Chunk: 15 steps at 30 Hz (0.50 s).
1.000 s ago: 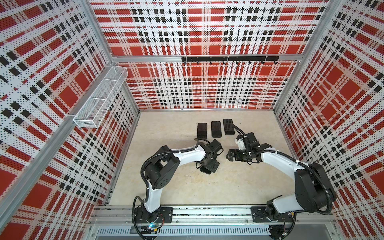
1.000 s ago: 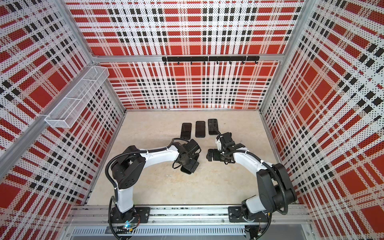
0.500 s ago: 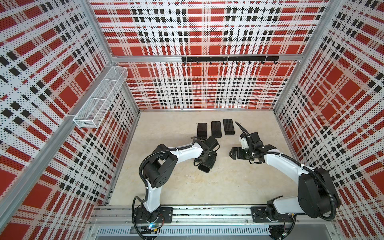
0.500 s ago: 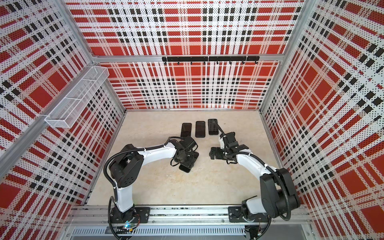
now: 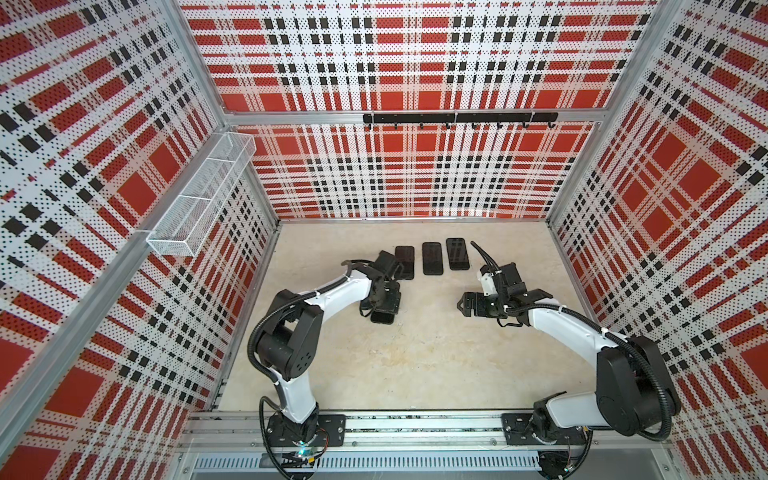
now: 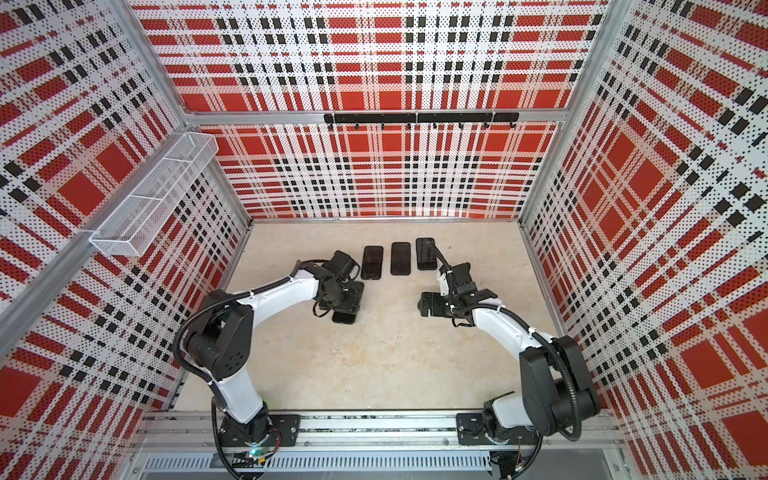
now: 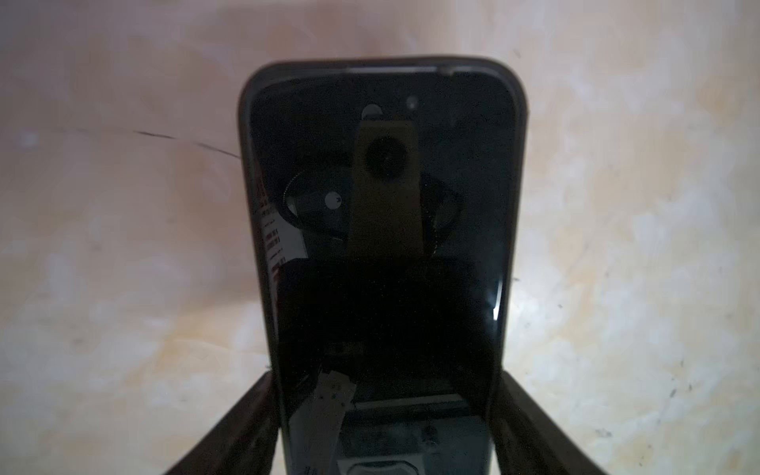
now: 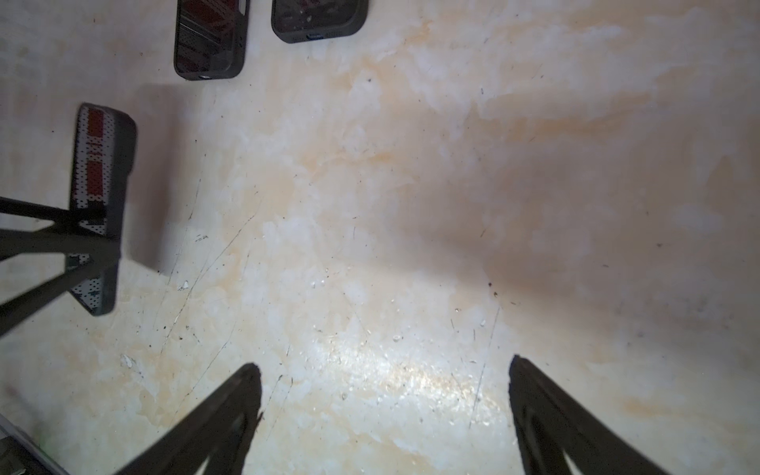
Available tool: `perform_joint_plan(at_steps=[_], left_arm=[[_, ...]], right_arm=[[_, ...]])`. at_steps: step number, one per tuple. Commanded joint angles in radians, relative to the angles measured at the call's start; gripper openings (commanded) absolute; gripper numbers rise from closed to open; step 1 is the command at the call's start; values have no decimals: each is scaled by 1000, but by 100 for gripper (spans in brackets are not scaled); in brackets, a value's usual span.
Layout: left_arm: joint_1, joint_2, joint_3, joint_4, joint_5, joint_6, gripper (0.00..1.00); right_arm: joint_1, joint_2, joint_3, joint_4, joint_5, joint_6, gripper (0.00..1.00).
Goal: Put the phone into the phone case
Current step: 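Carry the cased phone with the left gripper toward the end of the phone row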
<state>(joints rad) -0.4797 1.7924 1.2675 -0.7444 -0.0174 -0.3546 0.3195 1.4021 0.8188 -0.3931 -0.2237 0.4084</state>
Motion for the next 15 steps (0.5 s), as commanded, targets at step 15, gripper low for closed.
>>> perform_joint_plan(at_steps=[15], left_arm=[[196, 444, 571, 26, 24, 55, 58]], right_arm=[[-10, -46, -46, -21, 5, -25, 96]])
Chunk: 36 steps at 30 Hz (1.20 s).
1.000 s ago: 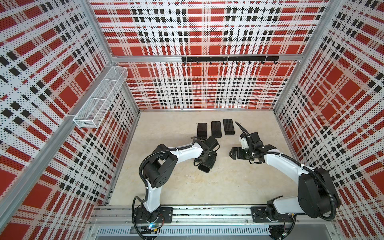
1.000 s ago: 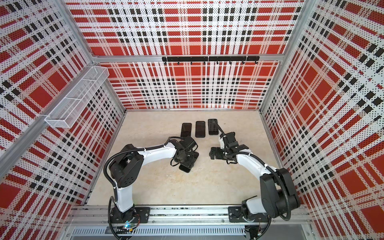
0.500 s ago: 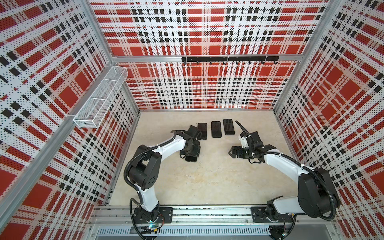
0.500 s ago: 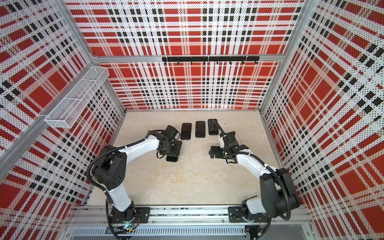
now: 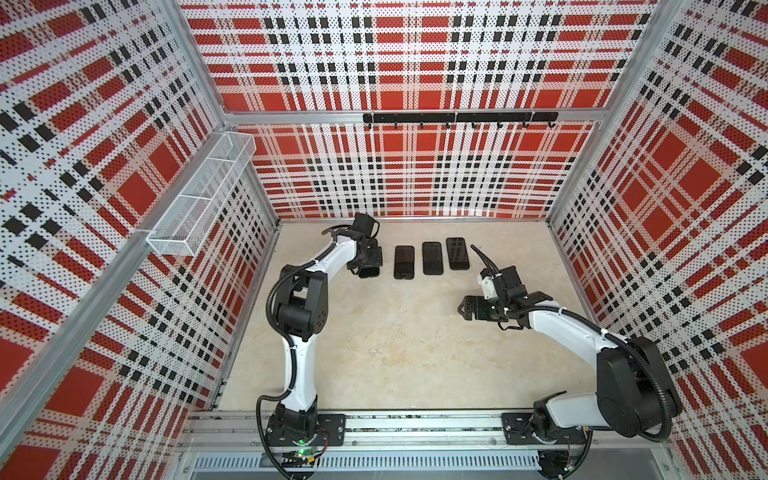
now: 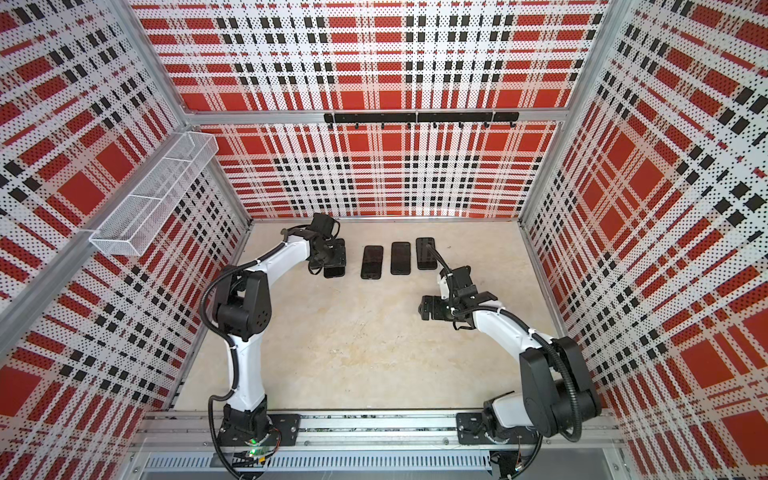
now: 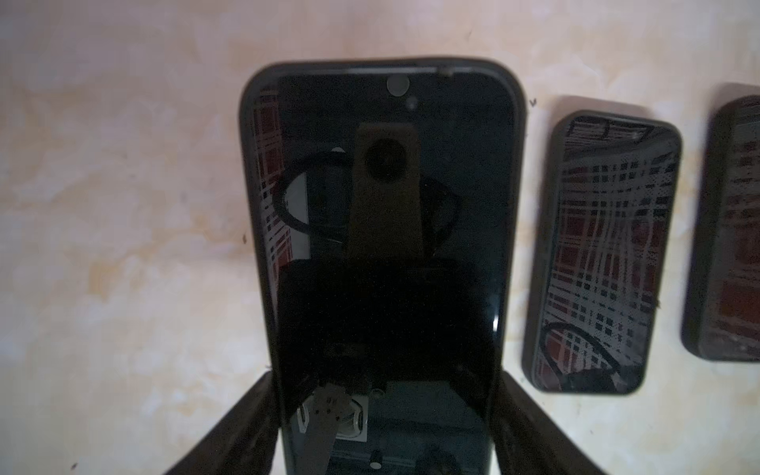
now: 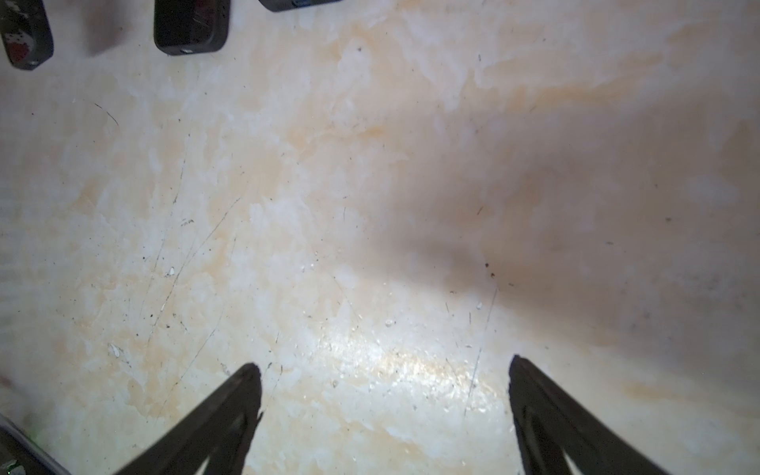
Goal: Put the phone into the phone case
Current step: 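Carry the cased phone with the left gripper toward the end of the phone row, then lower the cased phone beside the row and open the left gripper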
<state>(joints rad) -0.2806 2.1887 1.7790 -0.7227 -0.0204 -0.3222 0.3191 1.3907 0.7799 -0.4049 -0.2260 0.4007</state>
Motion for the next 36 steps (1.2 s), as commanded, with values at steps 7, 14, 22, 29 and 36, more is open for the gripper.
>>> perform_joint_plan(at_steps=[7, 14, 22, 29, 36], left_arm=[[-36, 142, 132, 3, 39, 35, 57], [-35, 178, 139, 17, 61, 35, 57], [-31, 182, 127, 38, 63, 29, 63], [-32, 167, 122, 55, 75, 35, 85], [-34, 131, 111, 55, 83, 40, 93]], right_arm=[[-14, -35, -1, -26, 20, -23, 96], [-12, -14, 9, -26, 7, -25, 96], [-13, -15, 13, -35, 14, -27, 96], [-13, -15, 18, -40, 15, -27, 97], [-14, -12, 37, -52, 20, -32, 96]])
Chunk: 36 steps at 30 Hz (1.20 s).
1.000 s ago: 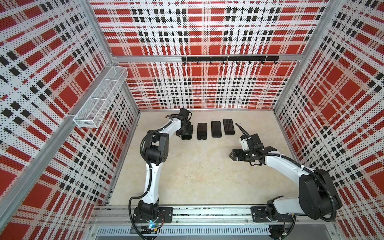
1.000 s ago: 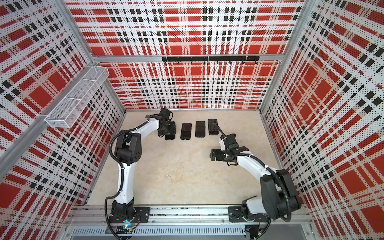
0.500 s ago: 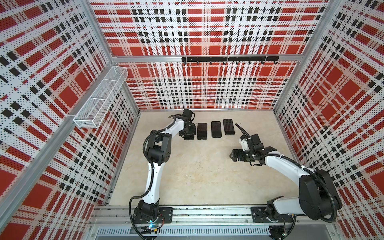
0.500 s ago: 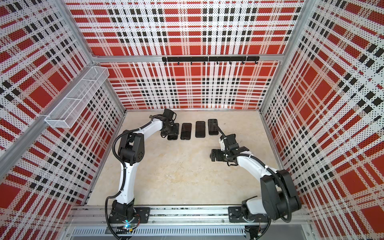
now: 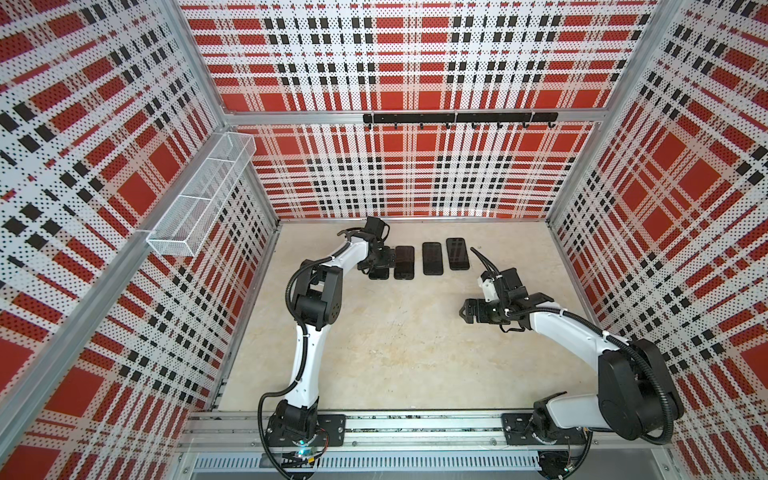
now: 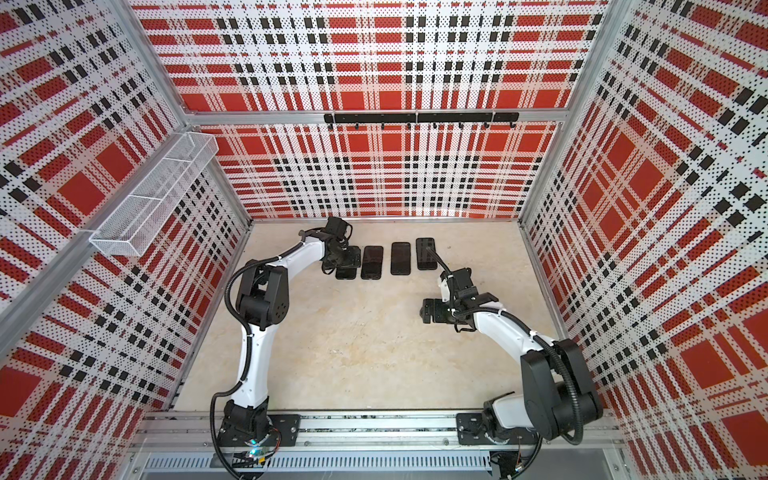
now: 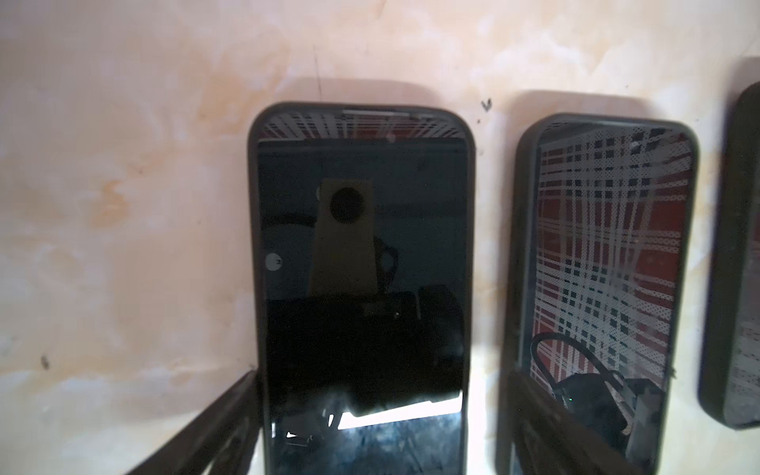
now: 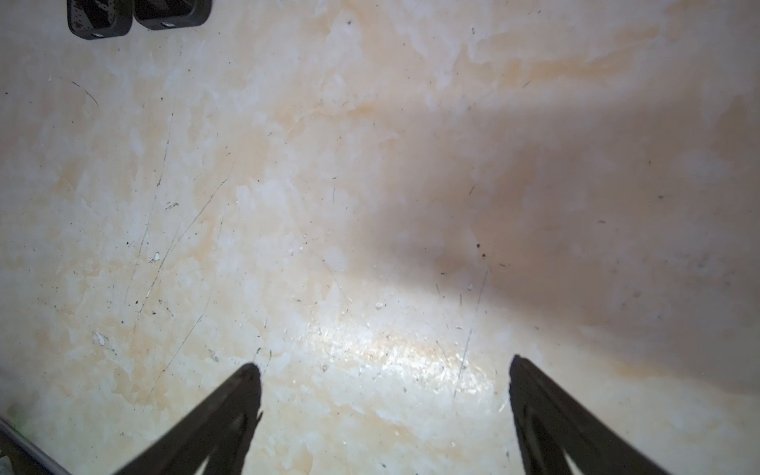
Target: Put the phone into the phone case
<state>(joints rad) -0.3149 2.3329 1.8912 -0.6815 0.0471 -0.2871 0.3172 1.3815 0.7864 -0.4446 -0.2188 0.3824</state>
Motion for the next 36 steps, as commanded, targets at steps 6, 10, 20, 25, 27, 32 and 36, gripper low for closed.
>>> perform_joint_plan(at_steps=[6, 10, 20, 25, 27, 32, 36], left_arm=[[-13, -182, -130, 156, -73, -7, 93], [-29, -384, -335, 342, -181, -16, 95], [-33, -980, -968, 766, -689, 7, 98], [30, -1172, -1249, 924, -752, 39, 98], [56, -1217, -1337, 1001, -759, 52, 98], [120, -1267, -1511, 1185, -755, 120, 98], [159, -1239, -1603, 1342, -730, 158, 98]], right_arm=[[-11, 6, 45, -12, 21, -20, 97], [-11, -12, 54, 4, 44, -32, 99], [-46, -169, 39, 168, 360, -161, 100], [-84, -198, -67, 342, 472, -206, 100], [-89, -203, -117, 407, 500, -237, 100], [-93, -212, -241, 584, 576, -268, 100], [-95, -205, -384, 835, 633, -323, 100]])
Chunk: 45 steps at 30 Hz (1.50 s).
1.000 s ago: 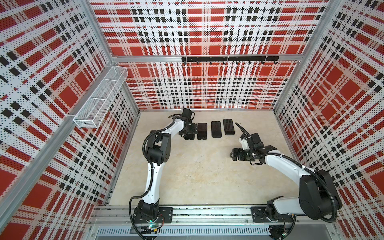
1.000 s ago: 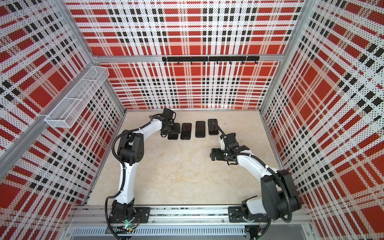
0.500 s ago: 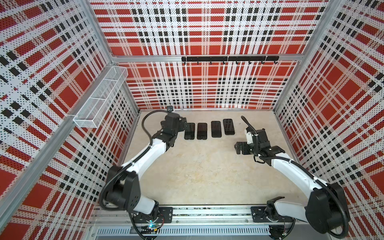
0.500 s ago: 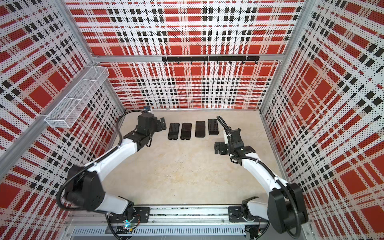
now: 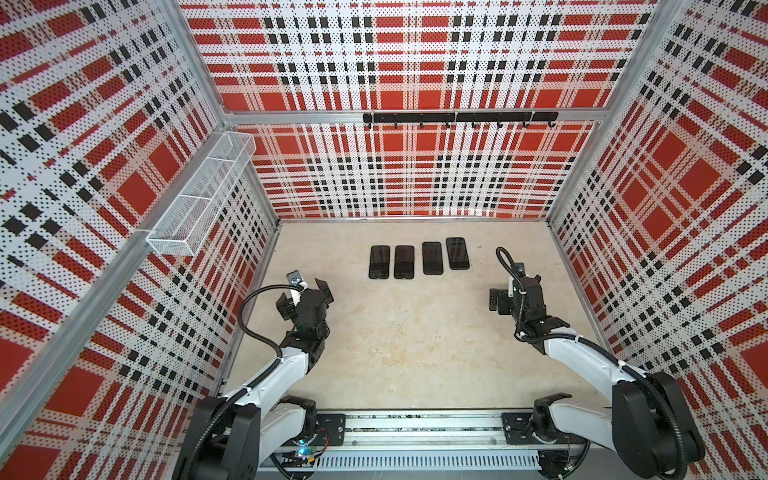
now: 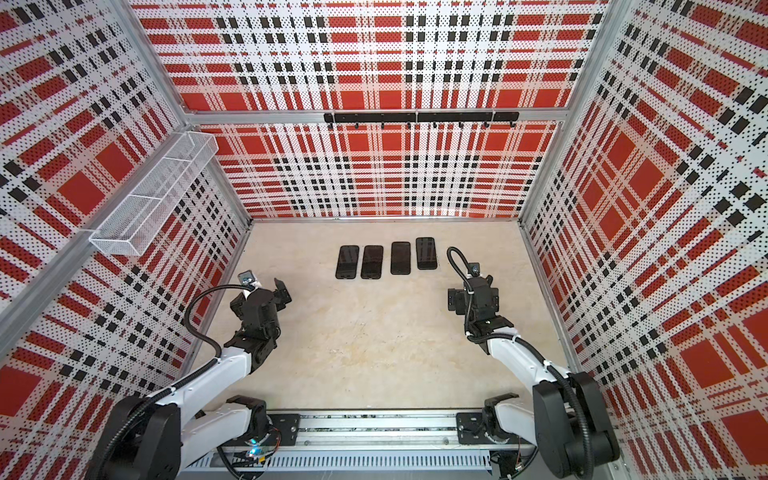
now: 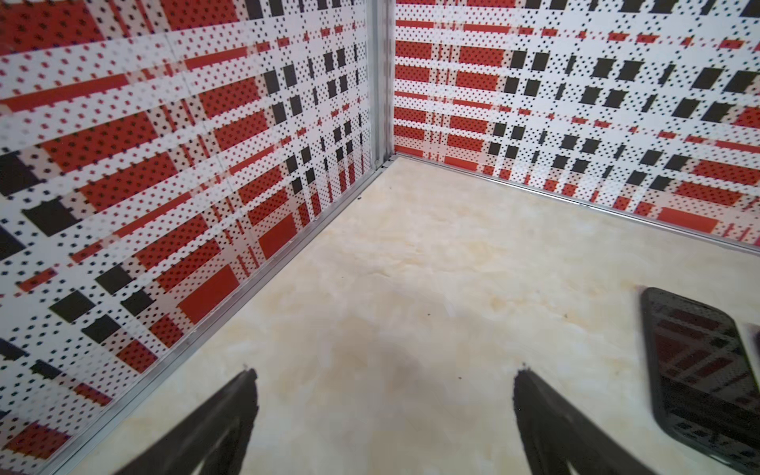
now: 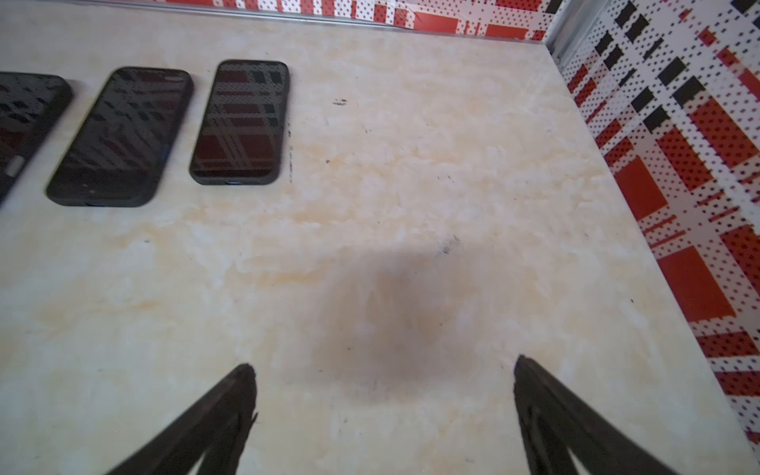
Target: Put the phone into the phone case
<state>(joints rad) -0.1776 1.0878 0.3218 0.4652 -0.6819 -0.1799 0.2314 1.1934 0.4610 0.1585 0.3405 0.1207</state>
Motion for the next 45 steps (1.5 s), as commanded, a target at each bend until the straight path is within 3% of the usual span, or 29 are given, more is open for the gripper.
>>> perform_joint_plan(at_steps=[1, 8, 14, 17, 23, 27, 28, 31, 34, 36, 40, 45], left_arm=[[34, 17, -51, 229, 11, 50, 98], [153, 156, -150, 567, 167, -3, 98], [191, 264, -107, 652, 227, 3, 98], [197, 369, -82, 748, 236, 24, 98], [110, 444, -73, 825, 197, 133, 98], [122, 499, -137, 1008, 225, 137, 98], [119, 497, -134, 1000, 222, 138, 98], [119, 494, -133, 991, 222, 135, 98], [119, 494, -133, 987, 222, 136, 98], [121, 493, -132, 987, 225, 135, 98], [122, 493, -132, 986, 227, 135, 98], [122, 492, -132, 986, 226, 134, 98]], right_arm=[[-9, -12, -90, 300, 79, -77, 100], [-26, 57, -148, 450, 87, -91, 100], [-36, 84, -178, 593, 82, -102, 100], [-54, 109, -187, 673, 60, -96, 100], [-91, 193, -182, 830, 16, -77, 100], [-92, 229, -135, 787, -6, -94, 100], [-95, 242, -149, 827, -25, -105, 100], [-126, 397, -233, 1162, -53, -103, 100], [-136, 367, -227, 1084, -65, -80, 100], [-136, 394, -225, 1133, -78, -95, 100], [-139, 392, -239, 1157, -11, -69, 100], [-139, 380, -187, 1033, 27, -44, 100]])
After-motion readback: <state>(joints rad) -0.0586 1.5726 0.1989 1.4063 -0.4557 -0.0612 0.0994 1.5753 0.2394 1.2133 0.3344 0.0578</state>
